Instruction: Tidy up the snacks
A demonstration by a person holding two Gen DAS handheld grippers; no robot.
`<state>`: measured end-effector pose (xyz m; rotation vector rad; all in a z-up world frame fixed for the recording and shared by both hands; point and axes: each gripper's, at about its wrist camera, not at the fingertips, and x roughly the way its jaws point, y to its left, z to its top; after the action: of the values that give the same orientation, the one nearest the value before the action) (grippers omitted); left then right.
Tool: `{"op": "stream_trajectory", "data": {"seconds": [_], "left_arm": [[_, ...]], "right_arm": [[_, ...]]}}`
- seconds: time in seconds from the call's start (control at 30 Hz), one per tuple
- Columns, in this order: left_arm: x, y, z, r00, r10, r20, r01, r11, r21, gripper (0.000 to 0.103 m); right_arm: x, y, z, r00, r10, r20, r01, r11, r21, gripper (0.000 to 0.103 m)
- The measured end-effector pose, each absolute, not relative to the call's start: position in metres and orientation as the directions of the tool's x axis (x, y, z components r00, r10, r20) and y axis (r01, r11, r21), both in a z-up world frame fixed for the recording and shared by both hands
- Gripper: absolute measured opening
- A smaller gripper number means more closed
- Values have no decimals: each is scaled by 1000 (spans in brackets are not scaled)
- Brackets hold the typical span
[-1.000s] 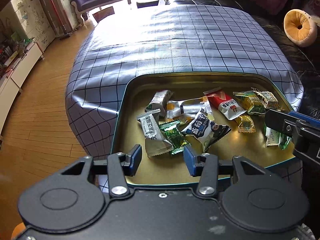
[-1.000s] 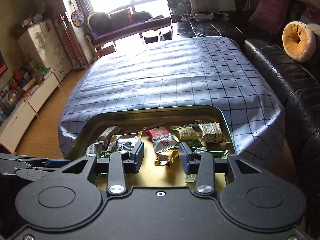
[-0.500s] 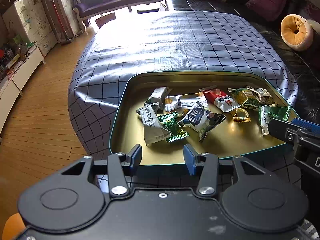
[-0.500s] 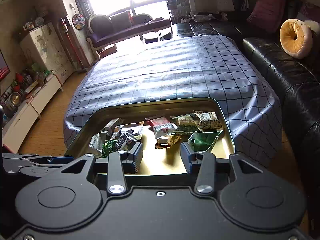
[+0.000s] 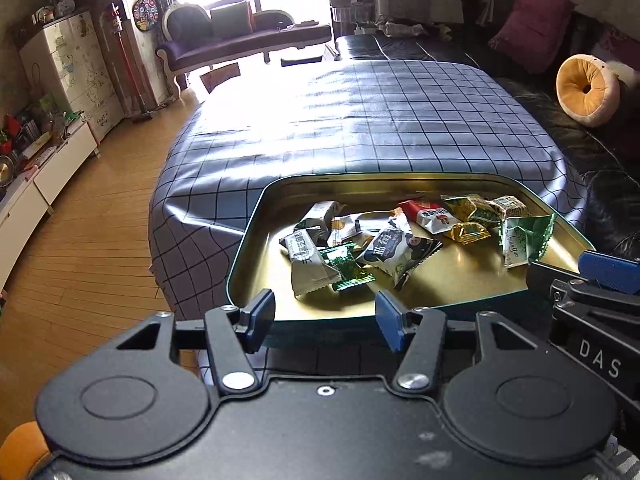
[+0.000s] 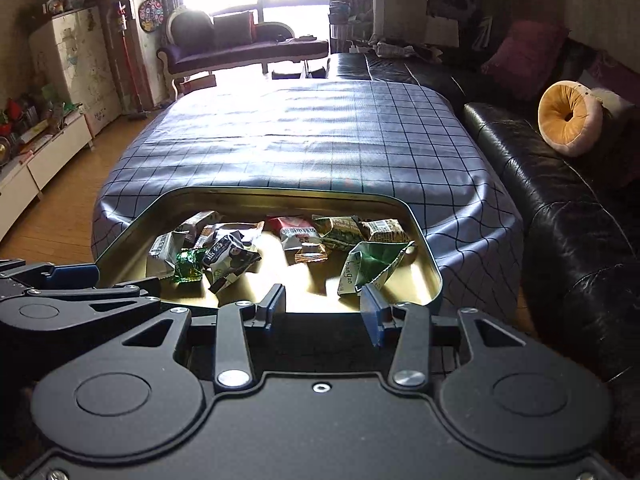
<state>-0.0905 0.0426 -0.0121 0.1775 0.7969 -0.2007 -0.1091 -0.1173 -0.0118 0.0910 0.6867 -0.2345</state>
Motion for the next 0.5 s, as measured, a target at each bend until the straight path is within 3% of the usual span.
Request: {"op": "stream_trajectory", "data": {"seconds": [0.13,0.5], "left_arm": [[-91,45,-13,667,-147,-731,249,968,33,58],[-100,47,-11,718,-95,-690,206,975,80,58]], "right_arm": [[-110,-117,-11,747,-184,-638,244,970,6,51],[-114,-119,-10,752,-188,-632,256,966,18,51]]}}
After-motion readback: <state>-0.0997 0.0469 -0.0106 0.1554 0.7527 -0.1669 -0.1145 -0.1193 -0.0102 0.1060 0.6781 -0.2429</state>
